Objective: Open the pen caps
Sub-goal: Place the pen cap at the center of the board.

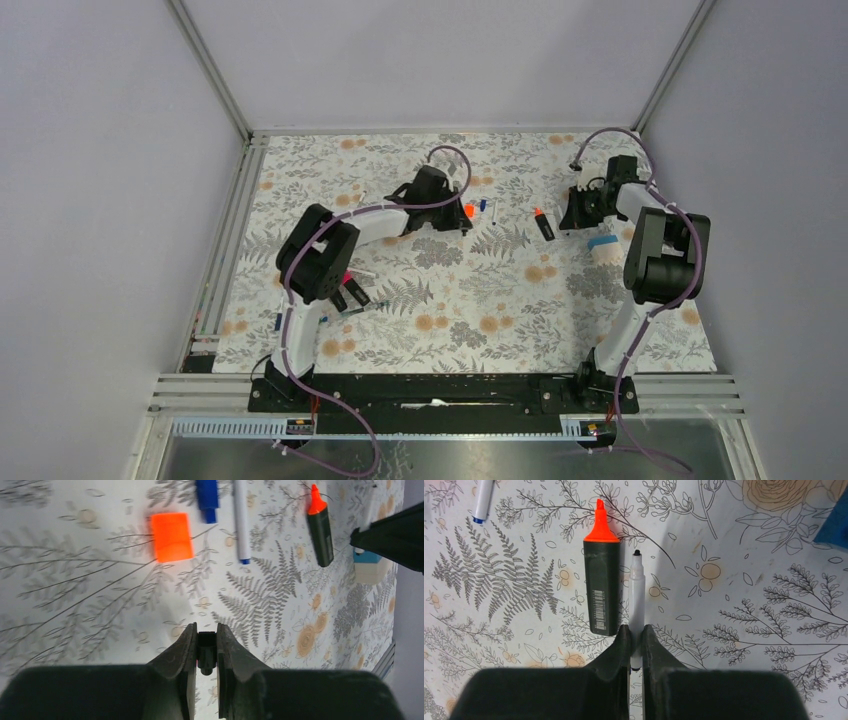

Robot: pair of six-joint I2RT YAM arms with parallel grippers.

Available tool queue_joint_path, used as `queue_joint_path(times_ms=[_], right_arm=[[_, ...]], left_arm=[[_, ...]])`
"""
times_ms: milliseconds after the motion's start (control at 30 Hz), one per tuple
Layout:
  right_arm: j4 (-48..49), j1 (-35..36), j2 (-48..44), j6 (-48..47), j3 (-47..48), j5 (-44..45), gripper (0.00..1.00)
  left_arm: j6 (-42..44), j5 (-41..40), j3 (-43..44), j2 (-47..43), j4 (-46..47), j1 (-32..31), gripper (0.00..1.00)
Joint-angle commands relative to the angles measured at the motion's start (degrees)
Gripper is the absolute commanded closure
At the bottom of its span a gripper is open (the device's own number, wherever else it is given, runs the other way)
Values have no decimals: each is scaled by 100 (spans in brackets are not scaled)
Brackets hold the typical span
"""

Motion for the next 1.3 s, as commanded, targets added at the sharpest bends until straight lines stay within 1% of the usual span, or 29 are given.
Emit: queue_joint_path(times_ms=[0,233,400,500,633,733,967,1133,1267], right_arm=[[-436,-16,225,-220,392,39,92],[-560,-20,387,-243,530,-62,88],[-562,-20,397,-244,513,-118,83],[-559,-29,395,-237,509,-162,82],[-555,-42,437,-200,522,-237,78],[-554,-38,447,-191,517,-277,77],[-552,-42,450,-176,509,-385,73],[-556,-42,450,-169,510,-407,67],[-559,-54,337,-149,480,-454,65]], left_arm=[[258,-103,572,199,-60,-198,96],[409,-252,1429,661,-478,-580,94],[533,-450,2031,966,-653,-654,94],[719,-758,2324,1016,-848,-653,94],[1022,-1133,2634,1089,-1182,-654,93],[1196,-1315,2890,1219,-1464,-642,92],[1377,-1373,3269,1538,-1747,-636,90],[1438,-1433,3489,1729,-1859,-641,89],[1485,-1490,3699,1882,-1985,-643,83]])
